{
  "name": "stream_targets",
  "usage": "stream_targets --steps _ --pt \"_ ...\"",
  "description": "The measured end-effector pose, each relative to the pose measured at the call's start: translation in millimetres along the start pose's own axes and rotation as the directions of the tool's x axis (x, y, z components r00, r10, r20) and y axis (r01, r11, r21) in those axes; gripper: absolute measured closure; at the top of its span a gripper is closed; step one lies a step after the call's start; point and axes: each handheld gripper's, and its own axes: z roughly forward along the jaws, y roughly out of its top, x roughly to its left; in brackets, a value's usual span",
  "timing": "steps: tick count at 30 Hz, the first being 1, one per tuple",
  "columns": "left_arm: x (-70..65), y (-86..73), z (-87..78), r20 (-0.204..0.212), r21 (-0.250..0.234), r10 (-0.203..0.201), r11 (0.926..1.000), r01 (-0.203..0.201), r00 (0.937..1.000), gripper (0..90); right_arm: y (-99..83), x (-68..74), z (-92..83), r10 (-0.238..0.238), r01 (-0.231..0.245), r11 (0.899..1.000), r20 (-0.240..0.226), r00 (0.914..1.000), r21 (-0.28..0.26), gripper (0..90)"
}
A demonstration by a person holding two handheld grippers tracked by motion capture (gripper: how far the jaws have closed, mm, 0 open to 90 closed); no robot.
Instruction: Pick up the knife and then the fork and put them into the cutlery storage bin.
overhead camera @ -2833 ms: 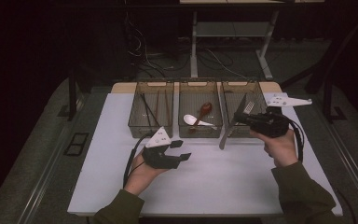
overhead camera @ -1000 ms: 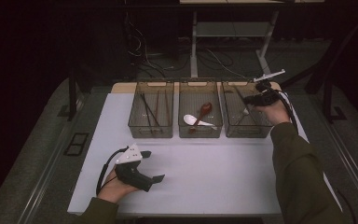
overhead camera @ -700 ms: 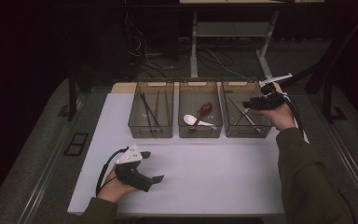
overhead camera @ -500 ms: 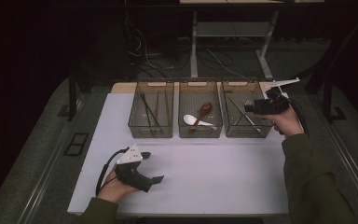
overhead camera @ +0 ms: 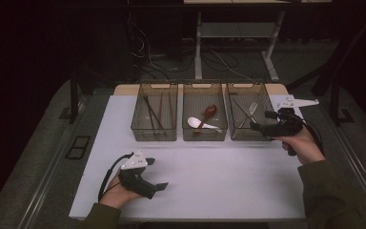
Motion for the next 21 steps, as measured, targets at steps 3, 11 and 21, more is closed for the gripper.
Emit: stream_targets --steps 3,11,21 --pt "-0.8 0.1 1.0 -0.001 0.007 0.007 0.9999 -0.007 1.0000 0.0 -9.5 10.5 -4.3 -0.002 0.001 1.000 -0.013 0.9999 -0.019 14.3" --pt "-2.2 0.9 0.7 0.002 0.000 0.007 1.0000 -0.007 1.0000 0.0 -34.0 30.1 -9.0 -0.017 0.017 0.999 -0.016 0.9997 -0.029 13.9" --pt "-3.5 0.8 1.0 0.004 0.003 0.013 0.9999 -0.013 0.9999 0.0 -66.8 45.2 -16.3 -0.026 0.026 0.999 -0.015 0.9995 -0.027 13.9"
